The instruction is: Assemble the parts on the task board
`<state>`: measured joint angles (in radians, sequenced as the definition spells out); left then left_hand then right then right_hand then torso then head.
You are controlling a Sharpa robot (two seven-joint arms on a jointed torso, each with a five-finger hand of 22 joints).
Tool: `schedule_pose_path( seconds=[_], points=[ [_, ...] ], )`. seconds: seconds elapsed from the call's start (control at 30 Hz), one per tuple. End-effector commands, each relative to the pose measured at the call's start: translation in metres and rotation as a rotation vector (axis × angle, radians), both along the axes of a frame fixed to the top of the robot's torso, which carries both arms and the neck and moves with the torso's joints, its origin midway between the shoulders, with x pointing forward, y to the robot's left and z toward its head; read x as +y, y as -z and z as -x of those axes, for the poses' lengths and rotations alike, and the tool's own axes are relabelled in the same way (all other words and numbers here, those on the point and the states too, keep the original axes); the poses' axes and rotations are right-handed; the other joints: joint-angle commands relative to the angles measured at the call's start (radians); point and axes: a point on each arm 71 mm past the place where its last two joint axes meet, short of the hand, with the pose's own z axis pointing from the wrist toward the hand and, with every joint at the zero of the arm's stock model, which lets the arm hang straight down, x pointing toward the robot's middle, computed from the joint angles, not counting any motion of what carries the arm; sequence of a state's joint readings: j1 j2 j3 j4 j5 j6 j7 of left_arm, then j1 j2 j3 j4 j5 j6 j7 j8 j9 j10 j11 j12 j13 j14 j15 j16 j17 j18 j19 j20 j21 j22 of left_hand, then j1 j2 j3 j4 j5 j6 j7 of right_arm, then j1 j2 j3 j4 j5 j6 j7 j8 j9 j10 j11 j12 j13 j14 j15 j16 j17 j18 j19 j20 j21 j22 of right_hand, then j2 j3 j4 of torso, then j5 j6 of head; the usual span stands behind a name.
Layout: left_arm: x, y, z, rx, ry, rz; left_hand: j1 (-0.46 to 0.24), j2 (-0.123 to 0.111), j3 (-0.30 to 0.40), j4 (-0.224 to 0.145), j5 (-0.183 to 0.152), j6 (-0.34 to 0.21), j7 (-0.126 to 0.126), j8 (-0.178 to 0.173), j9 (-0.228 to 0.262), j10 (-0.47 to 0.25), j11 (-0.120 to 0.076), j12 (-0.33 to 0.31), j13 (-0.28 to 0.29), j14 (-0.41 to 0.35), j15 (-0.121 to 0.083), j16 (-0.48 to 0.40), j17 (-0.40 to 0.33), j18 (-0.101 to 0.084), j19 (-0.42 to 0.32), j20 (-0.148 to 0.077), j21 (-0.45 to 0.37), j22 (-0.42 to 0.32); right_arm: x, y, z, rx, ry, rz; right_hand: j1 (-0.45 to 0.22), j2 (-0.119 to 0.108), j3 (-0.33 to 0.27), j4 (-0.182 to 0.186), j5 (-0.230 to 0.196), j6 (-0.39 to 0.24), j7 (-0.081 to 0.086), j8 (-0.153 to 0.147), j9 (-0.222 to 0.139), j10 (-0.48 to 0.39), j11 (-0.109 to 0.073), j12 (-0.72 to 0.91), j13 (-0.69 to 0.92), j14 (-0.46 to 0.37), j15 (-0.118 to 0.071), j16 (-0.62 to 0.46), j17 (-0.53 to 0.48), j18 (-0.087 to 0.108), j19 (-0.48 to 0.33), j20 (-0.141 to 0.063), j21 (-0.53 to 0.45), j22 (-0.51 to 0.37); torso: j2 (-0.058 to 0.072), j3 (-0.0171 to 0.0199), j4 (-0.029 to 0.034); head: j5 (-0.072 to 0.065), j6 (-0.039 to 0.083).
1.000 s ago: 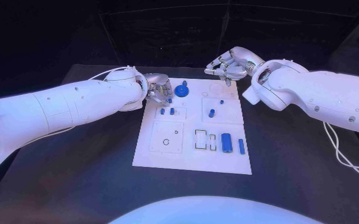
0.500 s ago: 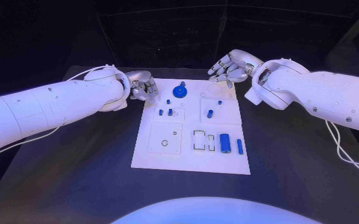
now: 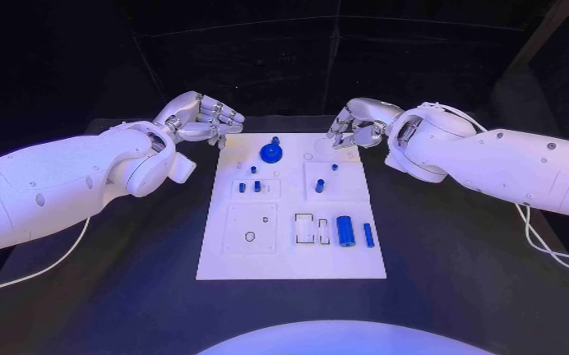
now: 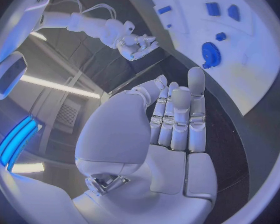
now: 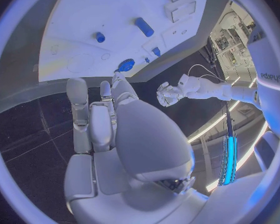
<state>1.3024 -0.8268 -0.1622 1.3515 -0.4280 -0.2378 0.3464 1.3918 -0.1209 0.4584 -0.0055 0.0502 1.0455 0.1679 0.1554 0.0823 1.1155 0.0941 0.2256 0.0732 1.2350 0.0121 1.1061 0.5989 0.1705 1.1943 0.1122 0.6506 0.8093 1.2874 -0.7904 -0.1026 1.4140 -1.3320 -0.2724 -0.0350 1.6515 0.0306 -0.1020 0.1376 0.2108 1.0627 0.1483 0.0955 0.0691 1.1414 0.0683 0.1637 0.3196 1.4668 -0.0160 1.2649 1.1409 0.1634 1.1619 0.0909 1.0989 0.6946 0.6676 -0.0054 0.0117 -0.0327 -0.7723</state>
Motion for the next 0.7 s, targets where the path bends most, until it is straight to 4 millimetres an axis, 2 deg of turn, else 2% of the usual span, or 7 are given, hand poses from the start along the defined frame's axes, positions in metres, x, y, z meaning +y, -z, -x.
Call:
schedule_pose_path(
  seconds=[0.03, 0.13, 0.33, 0.7],
  points=[
    [0.006, -0.009, 0.002, 0.013, -0.086, 0.354, -0.003, 0.013, -0.001, -0.004, 0.005, 0.01, -0.001, 0.006, -0.002, 0.01, 0.001, 0.001, -0.002, -0.007, -0.001, -0.013, -0.016, 0.014, -0.01, 0.0, -0.008, -0.005, 0.003, 0.003, 0.004, -0.113, -0.046, 0.153, 0.002, -0.009, 0.008, 0.0, -0.005, 0.0, 0.001, -0.008, -0.002, -0.003, 0.008, -0.012, -0.016, 0.031, 0.009, 0.009, 0.007, -0.012, 0.008, 0.005, 0.01, 0.011, 0.001, 0.0004, 0.0002, -0.009, 0.006],
    [0.006, -0.01, 0.006, 0.025, -0.081, 0.404, -0.006, 0.013, -0.003, -0.003, 0.006, 0.01, -0.001, 0.006, -0.002, 0.011, 0.001, 0.001, -0.002, -0.007, -0.001, -0.016, -0.018, 0.014, -0.011, 0.0, -0.011, -0.007, 0.004, 0.01, 0.006, -0.113, -0.052, 0.188, -0.001, -0.015, 0.01, 0.001, -0.005, -0.006, 0.005, -0.016, -0.002, -0.007, 0.012, -0.024, -0.032, 0.032, 0.011, 0.014, 0.012, -0.013, 0.01, 0.007, 0.017, 0.02, 0.001, -0.0003, 0.0015, -0.012, 0.007],
    [0.004, -0.011, 0.01, 0.034, -0.068, 0.443, -0.01, 0.013, -0.006, -0.001, 0.006, 0.011, -0.001, 0.006, -0.003, 0.012, 0.001, 0.0, -0.002, -0.005, -0.001, -0.018, -0.018, 0.013, -0.011, 0.0, -0.014, -0.009, 0.006, 0.021, 0.01, -0.092, -0.06, 0.223, -0.009, -0.025, 0.013, 0.006, -0.006, -0.017, 0.013, -0.027, -0.003, -0.022, 0.022, -0.047, -0.062, 0.032, 0.019, 0.019, 0.016, -0.014, 0.008, 0.013, 0.023, 0.026, 0.002, 0.0003, 0.0011, -0.008, 0.008],
    [0.008, -0.01, 0.012, 0.05, -0.059, 0.454, -0.006, 0.01, -0.01, -0.009, 0.007, 0.01, -0.001, 0.006, -0.004, 0.013, 0.001, -0.001, -0.002, -0.006, -0.001, -0.025, -0.025, 0.014, -0.012, 0.0, -0.02, -0.013, 0.009, 0.034, 0.011, -0.045, -0.063, 0.258, -0.01, -0.033, 0.024, 0.006, -0.003, -0.025, 0.022, -0.031, -0.002, -0.036, 0.032, -0.07, -0.101, 0.03, 0.028, 0.025, 0.019, -0.013, 0.004, 0.021, 0.029, 0.03, 0.003, 0.0005, 0.0002, -0.006, 0.006]
  ],
)
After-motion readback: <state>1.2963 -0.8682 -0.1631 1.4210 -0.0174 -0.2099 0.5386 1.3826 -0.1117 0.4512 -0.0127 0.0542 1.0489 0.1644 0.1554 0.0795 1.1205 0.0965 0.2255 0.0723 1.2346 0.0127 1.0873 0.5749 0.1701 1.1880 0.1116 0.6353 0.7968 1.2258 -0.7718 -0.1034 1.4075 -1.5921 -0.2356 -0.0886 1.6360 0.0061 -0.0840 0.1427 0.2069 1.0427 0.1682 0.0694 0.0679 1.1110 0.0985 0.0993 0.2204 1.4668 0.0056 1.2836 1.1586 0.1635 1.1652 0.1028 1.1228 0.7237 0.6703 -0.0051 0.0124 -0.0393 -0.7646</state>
